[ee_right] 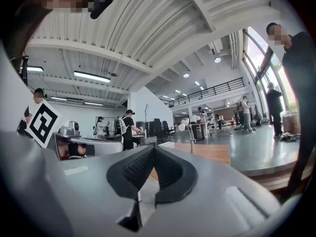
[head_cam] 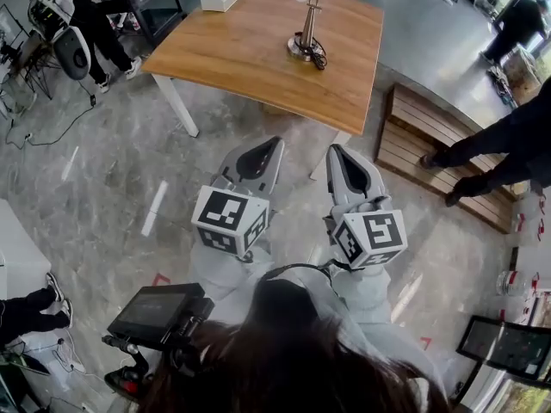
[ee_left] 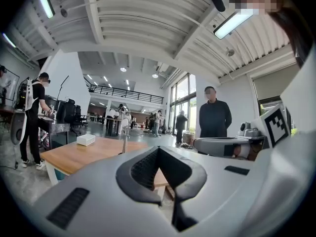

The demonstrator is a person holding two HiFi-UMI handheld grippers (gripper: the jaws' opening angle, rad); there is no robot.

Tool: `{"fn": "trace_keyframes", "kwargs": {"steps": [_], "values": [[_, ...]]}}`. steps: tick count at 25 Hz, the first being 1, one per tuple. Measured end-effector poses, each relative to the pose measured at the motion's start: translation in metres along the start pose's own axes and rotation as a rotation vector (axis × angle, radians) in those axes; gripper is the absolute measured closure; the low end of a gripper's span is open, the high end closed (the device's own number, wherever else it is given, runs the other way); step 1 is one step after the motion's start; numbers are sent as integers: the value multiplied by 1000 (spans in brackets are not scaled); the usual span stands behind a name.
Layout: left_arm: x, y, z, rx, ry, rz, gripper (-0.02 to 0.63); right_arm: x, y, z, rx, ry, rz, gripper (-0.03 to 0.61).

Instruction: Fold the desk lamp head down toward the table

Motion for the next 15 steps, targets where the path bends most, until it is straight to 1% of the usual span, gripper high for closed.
{"fn": "trace_keyframes", "kwargs": {"steps": [4, 7, 11, 15], "values": [[-16, -53, 66, 57, -15, 21, 613, -8, -78, -25, 60, 5, -15, 577], [-17, -90, 106, 85, -10, 39, 613, -5, -126, -43, 100, 0, -8, 577], [-2, -147, 145, 108, 15, 85, 612, 9, -179, -79, 130, -17, 27, 577], [19, -210, 177, 132, 42, 126, 612, 28, -231, -129, 153, -37, 63, 577]]}}
Point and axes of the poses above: the fingertips, and each gripper's own axes: y backward along the fingers, z to its left, x out of its underside, the point moved 4 cm from there along y, backward along the fingers, and after that the axes turned 5 degrees about -z, right-handed, at the moved point
